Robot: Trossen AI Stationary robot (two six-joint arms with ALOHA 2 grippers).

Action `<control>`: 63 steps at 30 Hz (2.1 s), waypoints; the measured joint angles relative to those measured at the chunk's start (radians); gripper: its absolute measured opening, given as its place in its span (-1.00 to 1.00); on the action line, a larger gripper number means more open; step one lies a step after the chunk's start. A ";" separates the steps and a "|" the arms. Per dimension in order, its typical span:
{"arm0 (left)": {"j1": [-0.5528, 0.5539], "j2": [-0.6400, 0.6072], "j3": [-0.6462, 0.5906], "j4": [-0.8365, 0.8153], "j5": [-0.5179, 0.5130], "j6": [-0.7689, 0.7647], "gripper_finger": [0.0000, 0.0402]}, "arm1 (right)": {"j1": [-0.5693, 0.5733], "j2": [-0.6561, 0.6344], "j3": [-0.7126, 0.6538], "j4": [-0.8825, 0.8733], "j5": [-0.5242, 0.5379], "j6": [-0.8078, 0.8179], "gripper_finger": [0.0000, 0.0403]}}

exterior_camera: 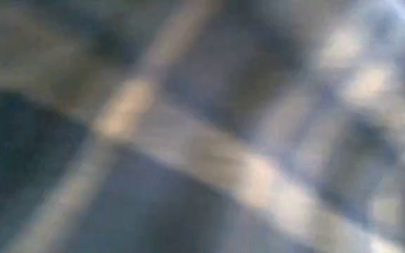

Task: Sort clothes
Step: Put the blue polo shirt into the laundry organizer

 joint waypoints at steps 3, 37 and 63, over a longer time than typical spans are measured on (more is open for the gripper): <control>0.018 0.000 0.000 0.009 -0.006 0.002 0.16 | 0.005 0.000 0.000 0.027 -0.002 -0.003 -0.98; 0.025 -0.002 0.082 0.215 -0.206 0.185 -0.10 | 0.053 -0.151 0.000 0.010 -0.014 -0.015 -0.85; 0.039 -0.004 0.109 0.100 -0.126 0.074 -0.58 | 0.079 -0.273 0.032 -0.194 -0.038 -0.042 -0.82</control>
